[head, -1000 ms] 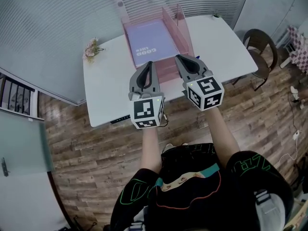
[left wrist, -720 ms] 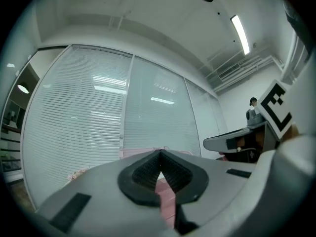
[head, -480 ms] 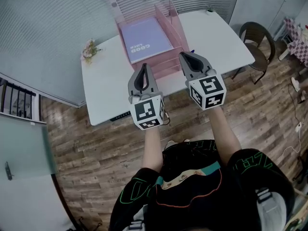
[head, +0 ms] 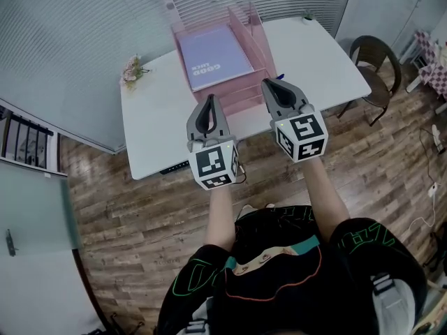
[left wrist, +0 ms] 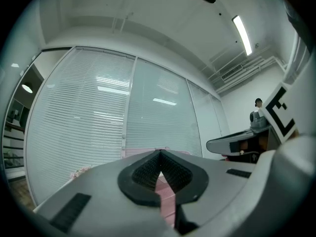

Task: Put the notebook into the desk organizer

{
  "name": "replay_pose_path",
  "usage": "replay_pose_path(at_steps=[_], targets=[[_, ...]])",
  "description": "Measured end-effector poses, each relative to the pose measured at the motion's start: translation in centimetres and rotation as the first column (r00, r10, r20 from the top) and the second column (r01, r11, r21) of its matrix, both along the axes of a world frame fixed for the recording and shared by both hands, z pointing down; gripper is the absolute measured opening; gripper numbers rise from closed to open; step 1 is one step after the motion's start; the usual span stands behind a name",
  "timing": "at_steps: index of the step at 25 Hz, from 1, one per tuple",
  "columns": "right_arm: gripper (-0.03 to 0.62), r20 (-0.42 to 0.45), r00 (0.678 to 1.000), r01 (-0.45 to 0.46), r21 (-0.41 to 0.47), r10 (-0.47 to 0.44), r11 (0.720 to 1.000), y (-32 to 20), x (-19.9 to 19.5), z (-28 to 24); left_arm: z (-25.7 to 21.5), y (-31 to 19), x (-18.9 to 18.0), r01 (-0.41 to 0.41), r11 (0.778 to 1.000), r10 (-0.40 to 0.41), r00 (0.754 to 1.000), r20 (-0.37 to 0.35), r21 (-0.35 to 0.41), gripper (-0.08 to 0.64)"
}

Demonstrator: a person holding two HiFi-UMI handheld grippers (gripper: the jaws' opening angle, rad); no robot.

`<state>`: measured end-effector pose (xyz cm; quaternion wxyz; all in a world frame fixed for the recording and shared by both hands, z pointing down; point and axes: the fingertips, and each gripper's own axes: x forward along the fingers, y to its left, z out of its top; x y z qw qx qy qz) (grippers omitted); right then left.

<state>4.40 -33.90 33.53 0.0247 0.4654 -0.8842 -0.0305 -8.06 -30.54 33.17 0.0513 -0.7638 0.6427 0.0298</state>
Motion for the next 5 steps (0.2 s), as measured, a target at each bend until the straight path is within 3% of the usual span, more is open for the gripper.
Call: replay_pose_path(at_steps=[5], targets=[[0.002,-0.002,1.000,0.007,-0.009,-0.007,1.000,-0.45,-0.09,0.30,0.18,-0.36,0.18,-0.016,1.000,0.016,1.000,-0.017,0.002,-0.007]])
